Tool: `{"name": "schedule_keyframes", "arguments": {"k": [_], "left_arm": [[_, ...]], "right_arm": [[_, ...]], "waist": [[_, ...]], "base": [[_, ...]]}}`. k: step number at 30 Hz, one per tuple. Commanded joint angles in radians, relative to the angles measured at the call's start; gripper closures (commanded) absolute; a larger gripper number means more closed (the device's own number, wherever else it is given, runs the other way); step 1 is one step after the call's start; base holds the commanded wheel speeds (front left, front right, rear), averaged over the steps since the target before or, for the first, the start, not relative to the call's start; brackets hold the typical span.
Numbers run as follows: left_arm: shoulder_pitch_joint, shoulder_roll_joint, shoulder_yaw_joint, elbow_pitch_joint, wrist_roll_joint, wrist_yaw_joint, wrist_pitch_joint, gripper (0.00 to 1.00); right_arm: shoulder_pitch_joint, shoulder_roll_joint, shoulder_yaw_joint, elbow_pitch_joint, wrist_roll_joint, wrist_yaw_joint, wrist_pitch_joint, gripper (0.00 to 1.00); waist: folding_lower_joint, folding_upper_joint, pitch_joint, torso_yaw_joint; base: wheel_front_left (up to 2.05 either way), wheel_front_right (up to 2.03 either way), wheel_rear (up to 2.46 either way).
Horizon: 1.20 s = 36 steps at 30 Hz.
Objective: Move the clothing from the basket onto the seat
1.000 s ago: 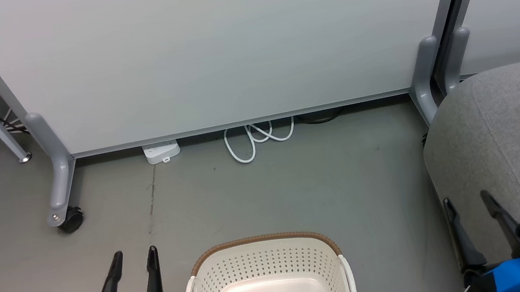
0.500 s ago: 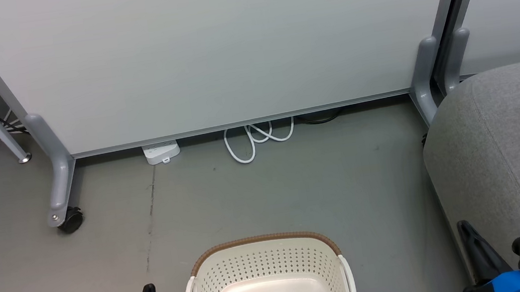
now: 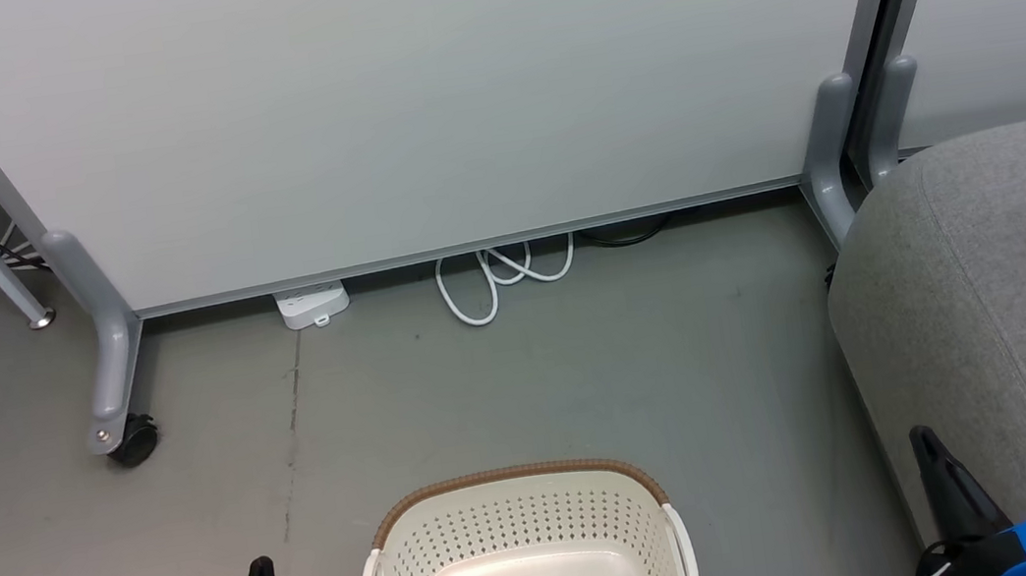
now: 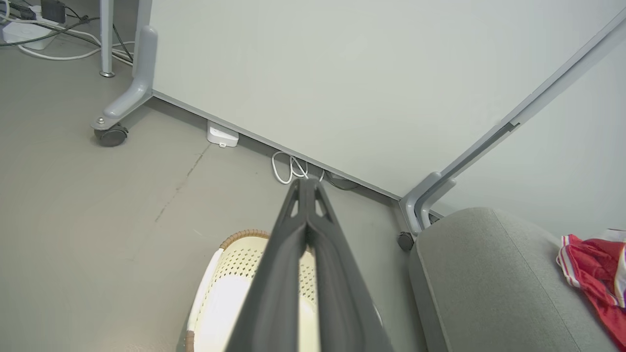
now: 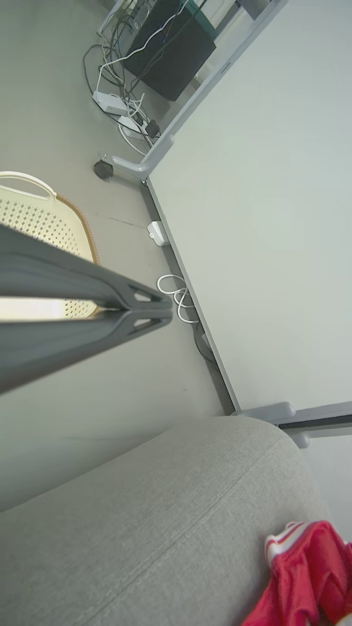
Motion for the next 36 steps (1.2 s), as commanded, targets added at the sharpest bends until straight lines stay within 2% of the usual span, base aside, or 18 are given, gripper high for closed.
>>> {"name": "schedule_keyframes", "arguments": {"k": [1, 36], "left_arm": [[-0.030, 0.005, 0.012, -0.021, -0.039, -0.001, 0.008, 1.00], [-0.058, 0.007, 0.081, -0.067, -0.471, -0.003, 0.127, 1.00]], "right_arm": [[-0.034, -0.001, -0.004, -0.009, 0.046, 0.000, 0.003, 1.00], [-0.096, -0.001, -0.020, 0.034, 0.555, 0.000, 0.047, 1.00]], "waist": [[0.0000, 0.0000, 0.000, -0.001], [0.0000, 0.0000, -0.007, -0.024]], "base": [[0.00, 0.00, 0.00], [0.00, 0.00, 0.00]]}}
